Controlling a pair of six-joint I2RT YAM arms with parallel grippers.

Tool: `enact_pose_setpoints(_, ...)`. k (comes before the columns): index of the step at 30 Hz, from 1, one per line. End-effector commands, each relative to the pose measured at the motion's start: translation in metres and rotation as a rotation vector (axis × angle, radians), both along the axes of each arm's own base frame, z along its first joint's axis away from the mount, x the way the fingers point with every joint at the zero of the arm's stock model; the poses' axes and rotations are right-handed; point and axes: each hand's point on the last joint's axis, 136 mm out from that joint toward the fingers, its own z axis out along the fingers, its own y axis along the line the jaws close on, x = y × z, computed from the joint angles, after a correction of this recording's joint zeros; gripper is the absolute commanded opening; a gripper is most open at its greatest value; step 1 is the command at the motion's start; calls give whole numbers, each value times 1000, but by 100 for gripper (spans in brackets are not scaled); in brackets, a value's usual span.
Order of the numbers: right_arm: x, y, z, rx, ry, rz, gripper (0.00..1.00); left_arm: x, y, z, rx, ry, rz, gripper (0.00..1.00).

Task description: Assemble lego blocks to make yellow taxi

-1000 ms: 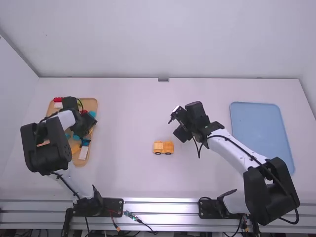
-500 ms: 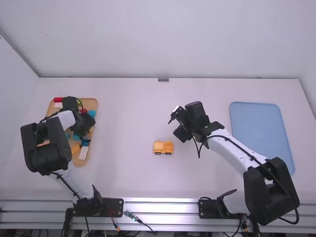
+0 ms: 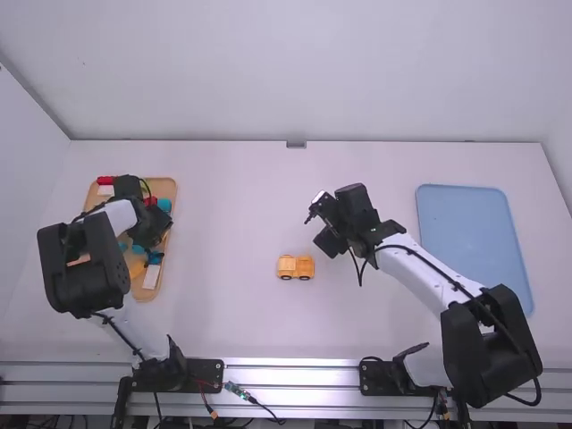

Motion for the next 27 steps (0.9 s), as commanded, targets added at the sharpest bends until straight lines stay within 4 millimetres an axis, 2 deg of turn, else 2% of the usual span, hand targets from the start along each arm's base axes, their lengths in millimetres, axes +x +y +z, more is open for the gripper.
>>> enact_pose_setpoints(1, 5, 6, 15, 25, -32, 3, 99, -16, 11, -5, 53, 61, 48, 41)
enact_pose_setpoints(3, 5, 6, 15, 23, -32, 5, 99, -20, 19, -4, 70, 68, 106, 42)
enact_pose_setpoints(14, 5, 6, 15, 24, -33, 4, 99, -33, 42, 10, 68, 53, 174, 54)
enact_pose_setpoints(15, 5, 6, 15, 24, -33, 6, 99, -32, 41, 12, 62, 49, 167, 58)
enact_pose_setpoints(19, 5, 6, 15, 24, -32, 4, 99, -29, 33, 12, 30, 38, 115, 63)
enact_pose_setpoints(22, 5, 6, 15, 23, -31, 5, 99, -25, 26, 12, -8, 20, 93, 64)
enact_pose_setpoints(27, 5, 5, 14, 22, -29, 5, 99, -24, 25, 17, -19, 8, 114, 64)
